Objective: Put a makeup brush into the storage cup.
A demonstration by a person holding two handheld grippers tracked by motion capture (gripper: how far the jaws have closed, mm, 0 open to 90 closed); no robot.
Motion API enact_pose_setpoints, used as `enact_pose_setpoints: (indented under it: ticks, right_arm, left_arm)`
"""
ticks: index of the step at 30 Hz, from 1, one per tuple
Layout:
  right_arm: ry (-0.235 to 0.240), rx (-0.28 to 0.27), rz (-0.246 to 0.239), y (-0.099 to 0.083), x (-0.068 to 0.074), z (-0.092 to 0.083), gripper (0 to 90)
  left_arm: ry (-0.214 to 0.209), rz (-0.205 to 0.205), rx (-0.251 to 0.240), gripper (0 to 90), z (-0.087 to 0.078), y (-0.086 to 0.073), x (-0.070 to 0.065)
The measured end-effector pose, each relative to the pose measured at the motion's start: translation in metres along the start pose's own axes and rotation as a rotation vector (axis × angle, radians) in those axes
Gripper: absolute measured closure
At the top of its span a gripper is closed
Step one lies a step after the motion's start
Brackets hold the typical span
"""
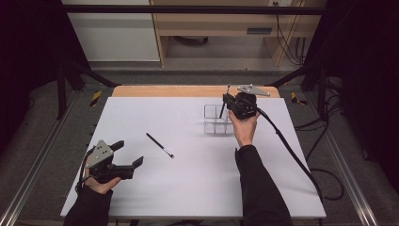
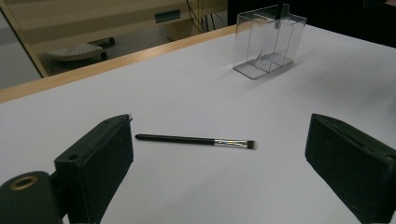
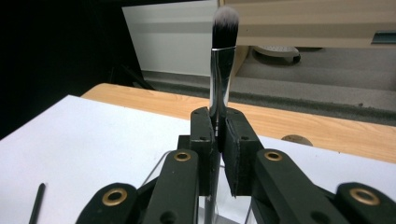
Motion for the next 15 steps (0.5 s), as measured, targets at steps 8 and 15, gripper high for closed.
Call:
enact_pose_setpoints:
  ticks: [8,15]
  right_arm:
    - [0.0,0.029,-0.006,-0.012,0.001,0.005,83.0]
    - [-0.009,0.059,-0.004,-0.021,-0.001,0.01,83.1]
  left_arm:
    - [0.003,0.003,0.003,7.4,0.0,0.0,0.0]
    - [0.002,0.002,0.004,7.4,0.0,0.0,0.0]
Point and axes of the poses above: each handheld gripper's, and its own axes: z roughly forward along the jaws, y roughly out of its top, x roughly to its left, the point moved 3 cm from there along z, roughly forward along the jaws, and after that the axes turned 10 degrees about -y, right-handed, at the moved point
